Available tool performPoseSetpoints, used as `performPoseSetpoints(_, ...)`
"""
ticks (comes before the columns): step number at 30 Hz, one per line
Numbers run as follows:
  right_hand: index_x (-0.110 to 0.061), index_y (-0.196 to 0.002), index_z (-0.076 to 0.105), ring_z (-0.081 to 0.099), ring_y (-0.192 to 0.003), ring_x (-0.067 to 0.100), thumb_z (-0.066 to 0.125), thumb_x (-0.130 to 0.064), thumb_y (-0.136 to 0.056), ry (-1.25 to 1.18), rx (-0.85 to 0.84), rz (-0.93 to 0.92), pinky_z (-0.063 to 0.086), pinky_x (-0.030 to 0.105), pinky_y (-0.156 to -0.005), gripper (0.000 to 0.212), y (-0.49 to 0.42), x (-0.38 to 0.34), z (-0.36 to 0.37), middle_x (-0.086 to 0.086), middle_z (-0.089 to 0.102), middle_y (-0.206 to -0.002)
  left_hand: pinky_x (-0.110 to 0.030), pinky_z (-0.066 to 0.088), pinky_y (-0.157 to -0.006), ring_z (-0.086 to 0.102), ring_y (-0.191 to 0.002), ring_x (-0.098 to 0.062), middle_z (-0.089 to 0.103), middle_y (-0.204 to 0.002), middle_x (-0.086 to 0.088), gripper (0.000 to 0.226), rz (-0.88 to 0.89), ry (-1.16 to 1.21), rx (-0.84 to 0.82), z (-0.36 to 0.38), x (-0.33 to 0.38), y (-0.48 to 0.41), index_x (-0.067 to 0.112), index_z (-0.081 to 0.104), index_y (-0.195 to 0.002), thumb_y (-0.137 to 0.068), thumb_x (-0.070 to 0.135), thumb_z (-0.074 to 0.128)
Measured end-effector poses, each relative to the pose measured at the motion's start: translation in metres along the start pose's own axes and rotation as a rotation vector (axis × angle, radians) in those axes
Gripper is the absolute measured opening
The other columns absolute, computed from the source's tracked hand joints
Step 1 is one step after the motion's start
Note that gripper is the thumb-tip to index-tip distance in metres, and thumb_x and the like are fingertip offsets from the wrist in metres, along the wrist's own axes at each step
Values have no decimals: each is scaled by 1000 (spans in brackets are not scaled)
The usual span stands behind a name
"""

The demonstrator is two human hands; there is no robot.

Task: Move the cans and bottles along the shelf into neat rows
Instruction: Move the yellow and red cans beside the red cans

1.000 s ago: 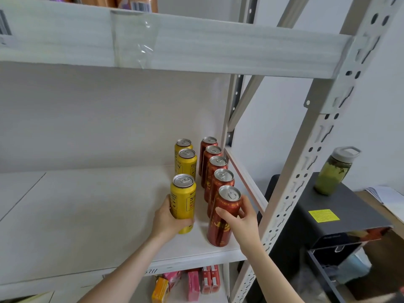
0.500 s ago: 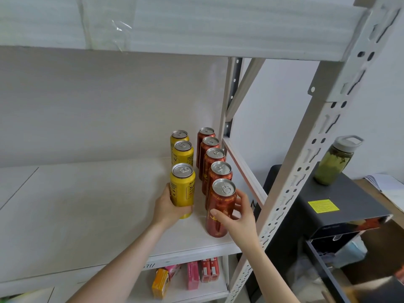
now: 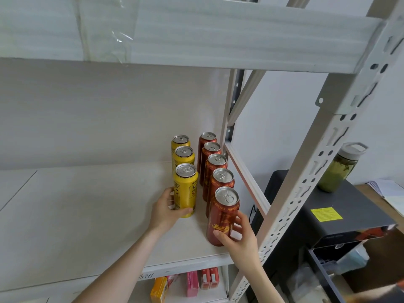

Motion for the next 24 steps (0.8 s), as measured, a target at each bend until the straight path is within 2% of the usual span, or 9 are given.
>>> performPoseSetpoints(7, -41, -119, 47, 58, -102, -5, 86, -30, -72, 14, -10, 25, 49, 5, -64, 62, -3, 7, -1, -19, 59, -117, -4, 44, -65, 60, -81, 15, 63, -93, 25, 70, 1, 3, 10, 5, -1, -19, 36, 54, -110, -56, 21, 95)
performPoseSetpoints(11, -42, -121, 46, 55, -104, -11, 86, -34, -71, 25, -18, 26, 49, 6, -66, 64, -4, 9, -1, -21, 59, -117, -5, 44, -65, 60, -82, 14, 63, -94, 26, 67, 3, 2, 11, 5, -3, -24, 36, 55, -107, -55, 20, 95)
performPoseSetpoints(16, -40, -124, 47, 56, -105, -9, 86, -34, -71, 19, -16, 29, 50, 6, -67, 66, -3, 10, -1, -19, 59, -118, -12, 47, -67, 62, -87, 6, 64, -94, 22, 66, 1, 5, -2, 5, -2, -25, 38, 54, -103, -55, 21, 95)
performPoseSetpoints(20, -45, -123, 46, 56, -105, -8, 85, -37, -72, 30, -21, 35, 50, 8, -65, 65, -2, 7, -1, -24, 58, -117, -7, 46, -61, 61, -81, 10, 63, -92, 23, 63, -3, -5, -2, 4, 1, -24, 41, 54, -98, -56, 19, 95)
performPoseSetpoints(23, -48, -122, 45, 57, -106, -7, 84, -40, -72, 41, -20, 47, 49, 10, -65, 64, 0, 5, -1, -25, 58, -117, -8, 45, -65, 61, -82, 8, 63, -93, 17, 66, -3, -34, -8, 3, 2, -21, 34, 55, -108, -58, 21, 95)
performPoseSetpoints(24, -48, -122, 45, 56, -105, -8, 84, -39, -72, 47, -17, 48, 49, 10, -65, 64, 1, 4, -1, -25, 58, -117, -14, 47, -69, 63, -84, 1, 64, -94, 12, 67, -3, -48, -9, 2, 2, -21, 31, 57, -113, -59, 21, 94)
Point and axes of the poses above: each hand's wrist, its own y-axis away from the middle knuckle, its own z-axis out of the palm, x = y × z, the point moved 6 cm from there along -y, towards the middle knuckle
